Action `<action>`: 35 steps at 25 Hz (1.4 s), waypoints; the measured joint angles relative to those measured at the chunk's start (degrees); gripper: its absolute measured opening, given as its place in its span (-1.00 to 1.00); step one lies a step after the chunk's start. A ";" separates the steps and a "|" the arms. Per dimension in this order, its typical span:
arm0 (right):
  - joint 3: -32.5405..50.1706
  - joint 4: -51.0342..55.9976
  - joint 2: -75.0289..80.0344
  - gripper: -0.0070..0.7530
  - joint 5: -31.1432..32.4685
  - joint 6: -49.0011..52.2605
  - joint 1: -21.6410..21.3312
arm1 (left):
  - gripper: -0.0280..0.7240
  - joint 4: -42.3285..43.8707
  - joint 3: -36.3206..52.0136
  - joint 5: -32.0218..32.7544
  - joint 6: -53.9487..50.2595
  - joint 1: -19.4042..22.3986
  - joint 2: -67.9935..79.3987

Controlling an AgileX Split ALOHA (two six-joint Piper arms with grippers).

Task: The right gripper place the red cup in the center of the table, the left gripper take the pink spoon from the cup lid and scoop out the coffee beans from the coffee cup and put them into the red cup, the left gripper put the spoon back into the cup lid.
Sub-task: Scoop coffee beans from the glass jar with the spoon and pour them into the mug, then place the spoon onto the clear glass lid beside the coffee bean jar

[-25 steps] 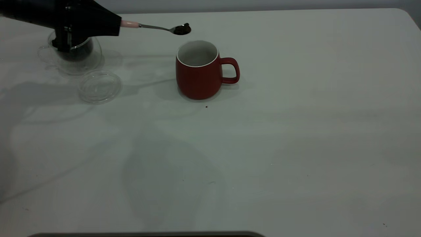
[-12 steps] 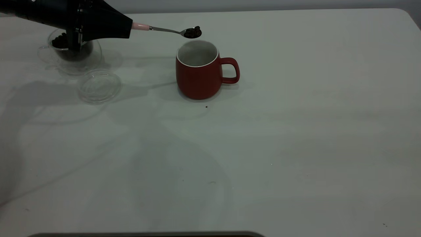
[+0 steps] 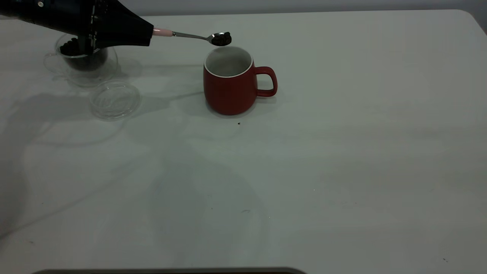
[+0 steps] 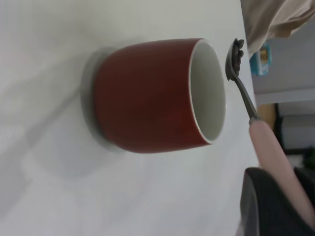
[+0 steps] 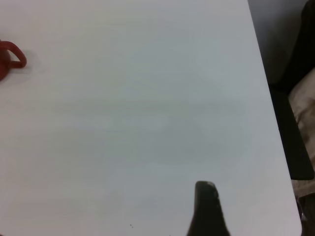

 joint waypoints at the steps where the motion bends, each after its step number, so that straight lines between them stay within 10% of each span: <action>1: 0.00 0.00 0.00 0.54 0.00 0.00 0.00 | -0.58 0.00 0.00 -0.40 1.40 -0.14 0.00; 21: 0.00 0.00 0.00 0.54 0.00 0.00 0.00 | -0.58 0.56 0.00 -5.15 15.27 -2.18 0.00; 35: 0.00 0.00 0.00 0.54 0.00 0.00 0.00 | -0.58 3.19 0.00 2.25 3.97 0.58 -9.55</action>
